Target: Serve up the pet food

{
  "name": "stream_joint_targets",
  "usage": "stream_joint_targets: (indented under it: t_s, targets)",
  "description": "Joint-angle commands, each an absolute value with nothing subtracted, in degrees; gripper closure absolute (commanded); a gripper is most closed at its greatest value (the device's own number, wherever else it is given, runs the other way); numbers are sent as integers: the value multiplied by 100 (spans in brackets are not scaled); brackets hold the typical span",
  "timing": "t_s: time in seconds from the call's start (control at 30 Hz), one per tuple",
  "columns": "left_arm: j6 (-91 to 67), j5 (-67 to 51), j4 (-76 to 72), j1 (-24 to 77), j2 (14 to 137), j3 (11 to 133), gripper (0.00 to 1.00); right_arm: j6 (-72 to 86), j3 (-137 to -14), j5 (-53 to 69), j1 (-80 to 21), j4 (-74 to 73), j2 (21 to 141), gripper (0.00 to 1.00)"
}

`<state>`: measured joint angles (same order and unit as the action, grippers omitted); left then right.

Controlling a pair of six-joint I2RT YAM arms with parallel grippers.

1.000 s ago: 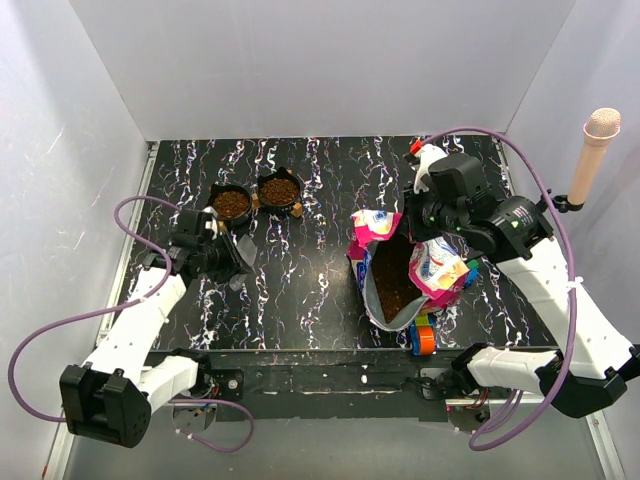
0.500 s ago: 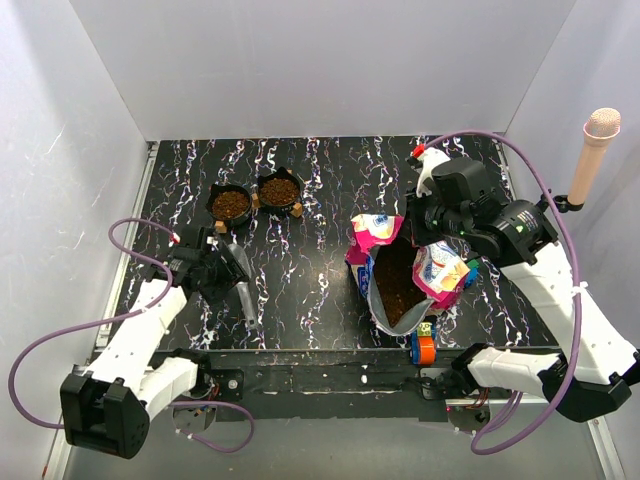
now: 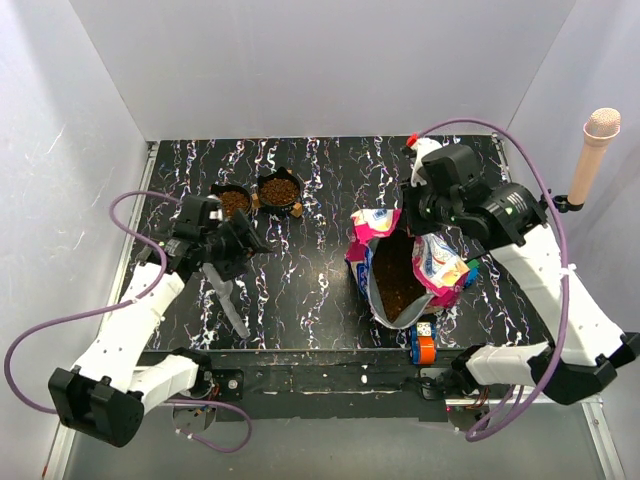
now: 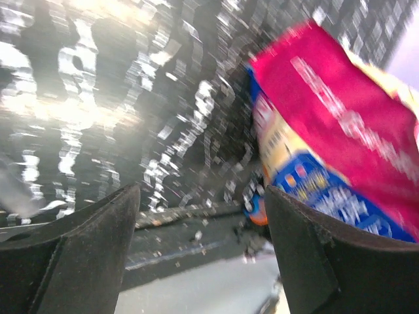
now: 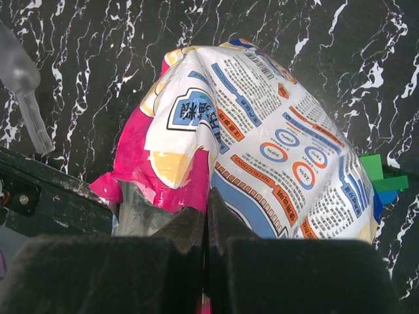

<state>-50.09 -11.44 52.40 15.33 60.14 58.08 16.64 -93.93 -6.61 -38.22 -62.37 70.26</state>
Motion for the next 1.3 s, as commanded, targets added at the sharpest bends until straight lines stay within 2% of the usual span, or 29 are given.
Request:
stream_joint_targets:
  t_s: [0.0,0.13,0.17,0.23,0.37,0.53,0.63,0.83,0.97,1.07,1.13,1.27]
  targets:
    - [-5448,-2153,4309,2643,6020,6240,20,2065,-10571,-694,-3797,-5291,7311,99]
    - [-5756,-1821,3911,4048,6511,6993,3,2092,-11371,-747,-3779,-5335,7830,99]
    - [-5774,-1550,3911,4339,6652,7231,2,2083,-11530,-747,-3771,-5352,7953,99]
    - [-5731,-1004,3955,4876,6854,7583,2,2083,-11811,-712,-3771,-5361,8138,99]
    - [-5529,-81,4621,5308,7399,8225,2,2118,-11944,-510,-3771,-5291,8244,99]
    - [-5230,1009,5571,5528,8146,9209,12,2066,-11865,-510,-3771,-5247,8165,99]
    - [-5211,1317,5730,5546,8095,9378,18,2039,-11743,-519,-3771,-5230,8042,99]
    - [-5431,1319,6108,5537,8121,9106,15,2004,-11663,-291,-3771,-5159,7972,99]
    - [-5300,1317,5863,5537,8445,9131,24,2030,-11654,-44,-3771,-5115,7989,99]
    - [-5134,1652,6011,5441,8805,9570,36,1969,-11593,578,-3771,-5019,8042,99]
    - [-5045,1670,6134,5301,9034,9843,48,1899,-11523,930,-3788,-4922,8094,99]
    - [-4983,1652,6494,5054,9281,10186,83,1644,-11680,1089,-4025,-4843,8279,99]
